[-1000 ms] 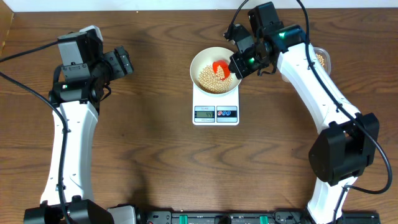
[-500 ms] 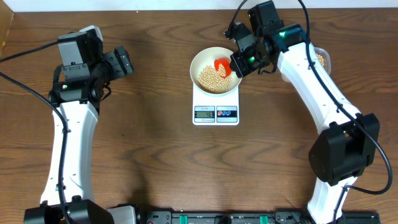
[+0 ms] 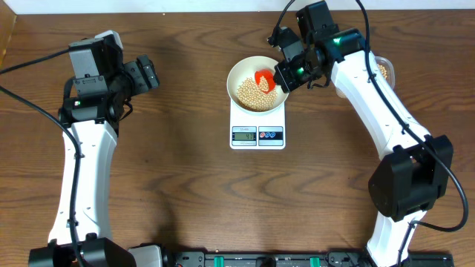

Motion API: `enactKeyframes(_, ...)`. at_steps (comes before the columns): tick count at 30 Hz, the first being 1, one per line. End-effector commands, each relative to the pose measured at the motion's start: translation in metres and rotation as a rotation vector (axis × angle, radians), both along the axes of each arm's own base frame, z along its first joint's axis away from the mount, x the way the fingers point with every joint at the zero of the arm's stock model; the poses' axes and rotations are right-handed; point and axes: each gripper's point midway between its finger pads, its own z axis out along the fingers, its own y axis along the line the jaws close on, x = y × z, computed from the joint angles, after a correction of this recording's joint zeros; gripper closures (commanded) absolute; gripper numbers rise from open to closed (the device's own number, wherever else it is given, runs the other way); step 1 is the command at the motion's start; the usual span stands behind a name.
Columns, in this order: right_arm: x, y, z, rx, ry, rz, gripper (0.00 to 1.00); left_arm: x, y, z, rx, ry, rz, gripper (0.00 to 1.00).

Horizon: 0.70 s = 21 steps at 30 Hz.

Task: Scoop item into bowl and weigh 50g on scale
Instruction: 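Tip the scoop and pour beads into the bowl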

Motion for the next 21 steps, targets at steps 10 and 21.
enactKeyframes(10,0.0009,0.0094,0.0099,0.022,-0.027,0.031,0.99,0.0005,0.0027,0.0040,0.018,-0.007,0.000,0.09)
enactKeyframes(21,0.0009,0.0096,0.0099,0.018,-0.033,0.043,0.99,0.0005,0.0027,0.0040,0.018,-0.007,0.000,0.09)
